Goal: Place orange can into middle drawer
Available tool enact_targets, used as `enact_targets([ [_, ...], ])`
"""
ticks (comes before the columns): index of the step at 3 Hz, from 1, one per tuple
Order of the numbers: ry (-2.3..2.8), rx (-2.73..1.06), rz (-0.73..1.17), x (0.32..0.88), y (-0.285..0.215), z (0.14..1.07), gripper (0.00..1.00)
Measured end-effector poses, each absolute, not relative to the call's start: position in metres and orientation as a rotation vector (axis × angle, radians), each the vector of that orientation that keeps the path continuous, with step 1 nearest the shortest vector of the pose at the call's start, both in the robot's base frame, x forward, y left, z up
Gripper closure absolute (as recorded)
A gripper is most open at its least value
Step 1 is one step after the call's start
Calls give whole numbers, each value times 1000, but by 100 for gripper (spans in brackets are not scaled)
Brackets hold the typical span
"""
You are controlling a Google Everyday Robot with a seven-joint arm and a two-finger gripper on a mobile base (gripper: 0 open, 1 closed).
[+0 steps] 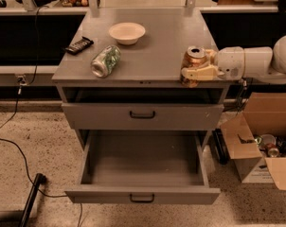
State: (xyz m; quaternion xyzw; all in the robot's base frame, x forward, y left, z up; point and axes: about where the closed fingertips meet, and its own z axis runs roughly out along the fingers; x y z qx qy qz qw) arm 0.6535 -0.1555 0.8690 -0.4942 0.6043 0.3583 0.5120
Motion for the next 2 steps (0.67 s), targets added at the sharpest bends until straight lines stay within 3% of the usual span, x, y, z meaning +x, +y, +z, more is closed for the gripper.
enact_targets([
  [2, 1454, -1189, 862, 653, -156, 869, 100],
])
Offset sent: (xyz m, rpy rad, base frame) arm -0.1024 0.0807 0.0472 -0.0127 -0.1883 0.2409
